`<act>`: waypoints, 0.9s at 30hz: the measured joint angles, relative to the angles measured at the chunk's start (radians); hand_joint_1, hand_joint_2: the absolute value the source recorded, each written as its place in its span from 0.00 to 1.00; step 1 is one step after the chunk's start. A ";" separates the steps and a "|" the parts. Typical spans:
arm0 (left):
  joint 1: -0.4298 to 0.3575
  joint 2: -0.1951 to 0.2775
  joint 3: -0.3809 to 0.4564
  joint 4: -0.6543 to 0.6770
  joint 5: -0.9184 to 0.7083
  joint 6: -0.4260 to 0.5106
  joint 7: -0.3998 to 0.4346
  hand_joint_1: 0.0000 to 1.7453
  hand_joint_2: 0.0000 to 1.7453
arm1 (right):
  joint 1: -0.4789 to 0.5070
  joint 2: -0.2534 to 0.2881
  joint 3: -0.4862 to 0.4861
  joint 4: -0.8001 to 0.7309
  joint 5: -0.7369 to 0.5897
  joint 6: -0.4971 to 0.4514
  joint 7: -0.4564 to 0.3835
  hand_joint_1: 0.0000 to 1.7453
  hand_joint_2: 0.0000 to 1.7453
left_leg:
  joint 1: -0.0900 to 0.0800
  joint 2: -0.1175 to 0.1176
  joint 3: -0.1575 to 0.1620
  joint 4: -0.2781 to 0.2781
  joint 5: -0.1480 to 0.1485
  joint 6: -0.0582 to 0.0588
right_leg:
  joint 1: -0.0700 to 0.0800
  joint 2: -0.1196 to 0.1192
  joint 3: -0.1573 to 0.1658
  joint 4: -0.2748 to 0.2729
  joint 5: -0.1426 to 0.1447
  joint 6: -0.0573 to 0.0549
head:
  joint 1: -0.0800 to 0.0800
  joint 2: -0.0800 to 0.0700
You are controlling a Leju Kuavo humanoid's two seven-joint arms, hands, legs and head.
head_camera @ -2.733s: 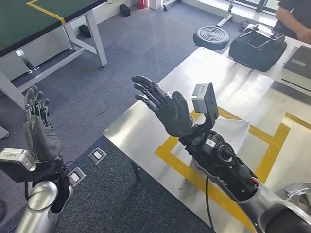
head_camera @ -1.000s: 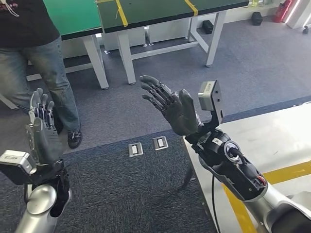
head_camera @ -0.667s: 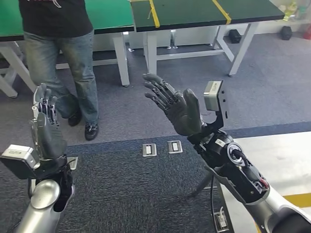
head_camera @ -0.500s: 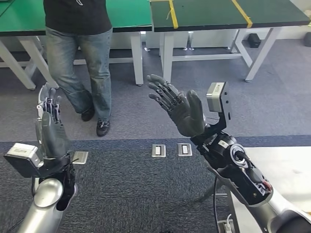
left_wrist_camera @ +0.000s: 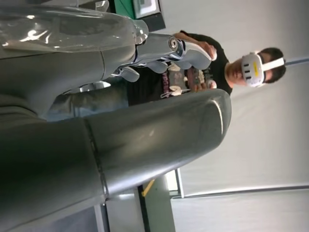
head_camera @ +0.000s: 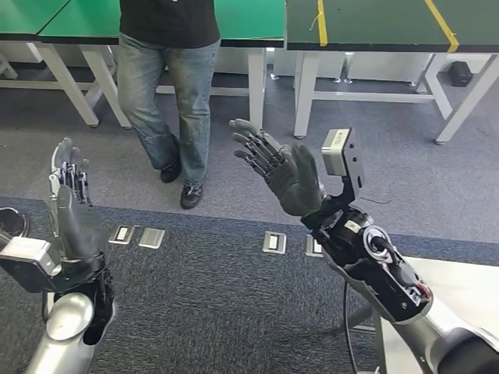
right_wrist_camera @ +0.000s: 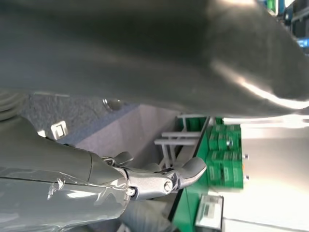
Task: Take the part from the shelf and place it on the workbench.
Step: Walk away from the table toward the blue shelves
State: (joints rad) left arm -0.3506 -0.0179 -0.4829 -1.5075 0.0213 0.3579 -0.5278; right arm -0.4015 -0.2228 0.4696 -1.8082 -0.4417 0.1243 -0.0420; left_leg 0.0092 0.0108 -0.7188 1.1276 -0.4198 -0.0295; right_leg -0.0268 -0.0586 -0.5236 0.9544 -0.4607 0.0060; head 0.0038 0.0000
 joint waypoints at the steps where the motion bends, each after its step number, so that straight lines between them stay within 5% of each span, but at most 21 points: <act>1: -0.001 0.000 0.000 0.000 0.000 0.000 0.000 0.00 0.00 | 0.000 0.000 0.000 0.000 0.000 0.000 0.000 0.00 0.00 | -0.004 0.022 0.039 -0.074 0.027 0.003 | 0.002 -0.010 0.004 0.000 -0.004 0.004 | -0.002 0.000; 4: -0.004 -0.001 0.000 0.000 0.000 0.000 0.003 0.00 0.00 | -0.001 0.000 -0.001 0.000 0.002 -0.001 0.001 0.00 0.00 | -0.018 0.048 0.088 -0.174 0.046 0.020 | 0.011 -0.035 0.014 -0.001 -0.016 0.018 | 0.000 0.000; 6: -0.002 -0.001 0.000 -0.001 -0.001 0.001 0.006 0.00 0.00 | -0.001 0.000 -0.001 0.000 0.005 -0.001 0.003 0.00 0.00 | -0.016 0.026 0.091 -0.177 0.046 0.032 | 0.009 -0.049 0.021 -0.003 -0.024 0.028 | 0.005 0.000; 8: -0.002 -0.002 0.000 -0.002 -0.003 0.002 0.010 0.00 0.00 | -0.001 0.000 -0.002 -0.001 0.006 -0.002 0.005 0.00 0.00 | -0.011 0.005 0.101 -0.184 0.046 0.045 | 0.005 -0.020 0.007 0.037 -0.055 0.034 | 0.011 0.000; 11: 0.000 -0.003 0.000 -0.004 -0.004 0.004 0.014 0.00 0.00 | 0.002 0.000 -0.003 0.000 0.008 -0.001 0.008 0.00 0.00 | -0.009 -0.028 0.108 -0.186 0.044 0.056 | 0.005 0.046 -0.093 0.239 -0.139 0.036 | 0.029 0.000; 13: 0.004 -0.003 0.000 -0.004 -0.004 0.004 0.015 0.00 0.00 | 0.005 0.000 -0.004 0.002 0.009 -0.002 0.009 0.00 0.00 | -0.012 -0.056 0.109 -0.185 0.042 0.058 | 0.007 0.055 -0.148 0.317 -0.145 0.035 | 0.038 0.000; 15: 0.005 -0.002 0.000 -0.004 -0.004 0.004 0.015 0.00 0.00 | 0.006 0.000 -0.004 0.004 0.009 -0.003 0.009 0.00 0.00 | -0.014 -0.085 0.112 -0.182 0.040 0.057 | 0.007 0.065 -0.129 0.239 -0.075 0.029 | 0.043 0.000; 17: 0.005 -0.002 0.000 -0.004 -0.004 0.004 0.015 0.00 0.00 | 0.005 0.000 -0.004 0.005 0.009 -0.003 0.009 0.00 0.00 | -0.013 -0.111 0.111 -0.176 0.036 0.052 | 0.004 0.113 -0.072 0.097 -0.001 0.021 | 0.047 0.000; 19: 0.005 -0.002 0.000 -0.004 -0.005 0.004 0.016 0.00 0.00 | 0.004 0.000 -0.004 0.006 0.009 -0.003 0.009 0.00 0.00 | -0.009 -0.133 0.101 -0.171 0.038 0.043 | 0.004 0.146 -0.038 0.025 0.016 0.016 | 0.049 0.000; 21: 0.008 -0.002 0.000 -0.006 -0.006 0.006 0.016 0.00 0.00 | 0.002 0.001 -0.004 0.006 0.009 0.000 0.007 0.00 0.00 | -0.006 -0.153 0.093 -0.173 0.043 0.030 | 0.005 0.129 -0.029 0.013 0.013 0.012 | 0.051 0.000; 22: 0.009 -0.001 0.000 -0.007 -0.007 0.008 0.016 0.00 0.00 | 0.001 0.001 -0.004 0.006 0.009 0.002 0.007 0.00 0.00 | -0.008 -0.144 0.092 -0.172 0.041 0.024 | 0.003 0.116 -0.024 0.007 0.016 0.007 | 0.051 0.000; 24: 0.007 0.000 0.000 -0.009 -0.009 0.011 0.016 0.00 0.00 | -0.002 0.002 -0.004 0.008 0.008 0.007 0.003 0.00 0.00 | -0.010 -0.085 0.064 -0.114 0.006 0.014 | -0.002 0.087 -0.014 -0.005 0.021 -0.002 | 0.040 0.000; 25: 0.007 0.000 0.000 -0.009 -0.009 0.012 0.016 0.00 0.00 | -0.003 0.002 -0.004 0.009 0.007 0.010 0.001 0.00 0.00 | -0.007 -0.050 0.034 -0.052 -0.023 0.008 | -0.002 0.073 -0.012 -0.008 0.021 -0.005 | 0.033 0.000; 27: 0.010 0.001 0.000 -0.009 -0.009 0.016 0.016 0.00 0.00 | -0.003 0.002 -0.003 0.013 0.007 0.017 -0.002 0.00 0.00 | 0.001 -0.023 -0.039 0.082 -0.070 -0.002 | -0.001 0.045 -0.012 -0.008 0.019 -0.007 | 0.019 0.000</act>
State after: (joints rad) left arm -0.3403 -0.0168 -0.4829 -1.5164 0.0118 0.3738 -0.5114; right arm -0.4047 -0.2209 0.4667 -1.7947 -0.4350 0.1416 -0.0443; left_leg 0.0101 -0.0120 -0.7580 1.2097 -0.4899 -0.0316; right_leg -0.0279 -0.0138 -0.5351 0.9465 -0.4416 -0.0011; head 0.0233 0.0000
